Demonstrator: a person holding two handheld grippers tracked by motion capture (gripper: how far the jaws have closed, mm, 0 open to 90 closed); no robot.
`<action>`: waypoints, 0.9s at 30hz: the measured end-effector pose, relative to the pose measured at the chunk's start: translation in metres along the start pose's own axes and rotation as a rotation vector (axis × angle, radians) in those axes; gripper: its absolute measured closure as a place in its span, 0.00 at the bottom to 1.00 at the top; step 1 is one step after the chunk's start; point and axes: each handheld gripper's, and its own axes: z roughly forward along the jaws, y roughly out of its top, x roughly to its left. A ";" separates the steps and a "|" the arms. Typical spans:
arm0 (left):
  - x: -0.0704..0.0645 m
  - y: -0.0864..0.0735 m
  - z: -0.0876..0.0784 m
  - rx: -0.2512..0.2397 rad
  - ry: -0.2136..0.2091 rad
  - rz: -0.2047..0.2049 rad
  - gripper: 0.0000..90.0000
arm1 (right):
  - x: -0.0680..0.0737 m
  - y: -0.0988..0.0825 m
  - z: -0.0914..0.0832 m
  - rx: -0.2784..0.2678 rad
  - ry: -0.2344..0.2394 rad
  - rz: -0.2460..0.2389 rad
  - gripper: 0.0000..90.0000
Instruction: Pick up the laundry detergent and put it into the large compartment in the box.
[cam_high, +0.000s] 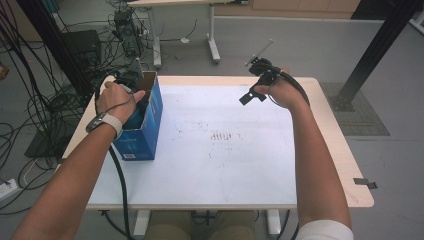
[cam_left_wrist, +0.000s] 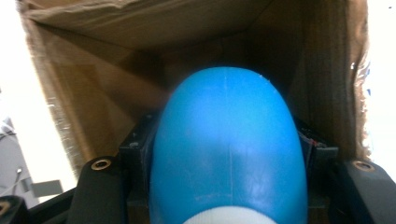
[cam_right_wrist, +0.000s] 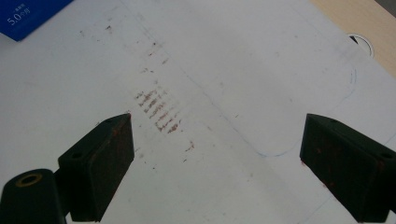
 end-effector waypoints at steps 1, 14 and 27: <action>-0.001 0.000 0.000 -0.001 0.002 0.000 0.42 | 0.000 0.000 0.000 -0.001 0.000 -0.002 0.11; 0.000 0.001 0.001 0.003 0.005 0.001 0.42 | 0.001 -0.001 -0.002 -0.001 -0.002 0.002 0.11; -0.001 0.001 0.002 0.007 0.013 0.008 0.42 | 0.000 -0.003 -0.002 -0.004 0.000 0.003 0.11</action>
